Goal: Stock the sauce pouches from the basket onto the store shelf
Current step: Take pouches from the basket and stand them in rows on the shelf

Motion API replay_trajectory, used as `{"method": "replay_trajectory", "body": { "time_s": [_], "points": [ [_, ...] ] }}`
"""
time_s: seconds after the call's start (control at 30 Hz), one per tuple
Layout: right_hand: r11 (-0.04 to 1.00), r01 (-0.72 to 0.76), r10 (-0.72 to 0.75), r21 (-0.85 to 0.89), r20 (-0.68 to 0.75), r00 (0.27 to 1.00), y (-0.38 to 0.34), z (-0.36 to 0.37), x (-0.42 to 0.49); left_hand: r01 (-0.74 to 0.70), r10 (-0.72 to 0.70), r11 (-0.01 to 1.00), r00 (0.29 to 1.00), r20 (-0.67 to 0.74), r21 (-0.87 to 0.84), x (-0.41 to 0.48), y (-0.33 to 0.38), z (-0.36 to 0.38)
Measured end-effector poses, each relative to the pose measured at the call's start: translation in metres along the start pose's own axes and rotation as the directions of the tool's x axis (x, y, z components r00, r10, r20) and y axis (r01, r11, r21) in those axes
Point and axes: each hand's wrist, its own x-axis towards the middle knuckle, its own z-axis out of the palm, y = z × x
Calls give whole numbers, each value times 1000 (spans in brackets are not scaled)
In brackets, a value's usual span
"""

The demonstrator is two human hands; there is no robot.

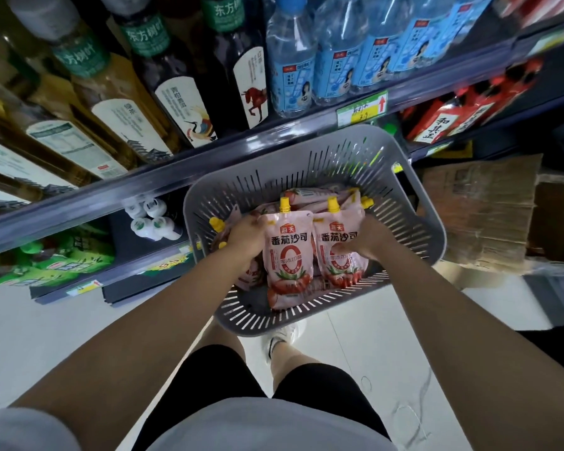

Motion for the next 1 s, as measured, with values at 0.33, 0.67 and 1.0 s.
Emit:
{"method": "replay_trajectory", "body": {
  "time_s": [0.33,0.67,1.0],
  "points": [
    [998,-11,6,-67,-71,997,2,-11,-21,-196,197,980,980,-27,23,-26,-1,10],
    [967,-10,101,254,-348,932,-14,-24,-67,-586,573,806,808,-139,-83,-60,38,-42],
    [893,394,-229,217,-536,813,-114,-41,-189,-831,745,545,540,-391,-108,-133,65,-181]
  ]
}}
